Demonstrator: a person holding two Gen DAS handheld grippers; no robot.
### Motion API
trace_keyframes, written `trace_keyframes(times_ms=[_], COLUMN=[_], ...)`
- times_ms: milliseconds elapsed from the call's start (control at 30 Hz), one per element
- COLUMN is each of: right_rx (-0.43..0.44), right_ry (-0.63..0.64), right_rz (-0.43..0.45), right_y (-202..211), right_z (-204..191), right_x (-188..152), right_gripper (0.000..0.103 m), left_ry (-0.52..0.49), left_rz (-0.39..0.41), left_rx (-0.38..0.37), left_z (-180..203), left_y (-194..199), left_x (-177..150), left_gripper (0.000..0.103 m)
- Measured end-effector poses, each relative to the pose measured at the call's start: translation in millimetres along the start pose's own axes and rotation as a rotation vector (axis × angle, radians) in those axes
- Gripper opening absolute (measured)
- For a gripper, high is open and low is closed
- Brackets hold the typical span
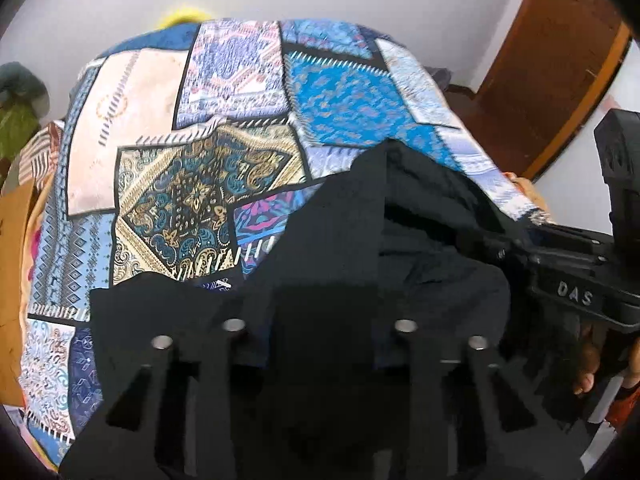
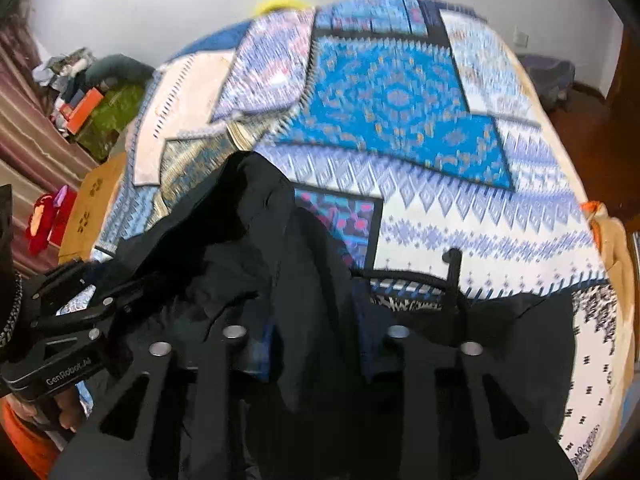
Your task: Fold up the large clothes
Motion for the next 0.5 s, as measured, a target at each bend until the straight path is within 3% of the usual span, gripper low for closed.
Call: trace_keyframes(times_ms=[67, 233, 400, 500], right_rx=[0.0, 0.005, 0.047, 0.045], right_ry=[0.012, 0.127, 0.191, 0.225], right_rz=[0.056, 0.172, 0.168, 0.117], right_y=[18, 79, 113, 117], right_z=[-5, -31, -50, -57], right_x=[-2, -20, -47, -69], right_gripper=[0.019, 0.017, 0.021, 0.027], left_ry=[-0.023, -0.06, -0.078, -0.103], left_rz=[0.033, 0.12, 0.127, 0.084], left_rx=[-0.003, -0.018, -0.009, 0.023], left_z=[5, 12, 14, 18], left_y=[18, 76, 106, 107], left_x=[-4, -23, -69, -100], left_gripper=[0.024, 0.024, 0.025, 0.039])
Point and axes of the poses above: each gripper's, at about its wrist camera, not at the fingertips, and y roughly against the way its jaws point, z to its right, x to its top, the point moved 1 cm from there along -y, roughly the way its jaws point, and after that the axes turned 4 degrees about x, right-handed, at the moved point
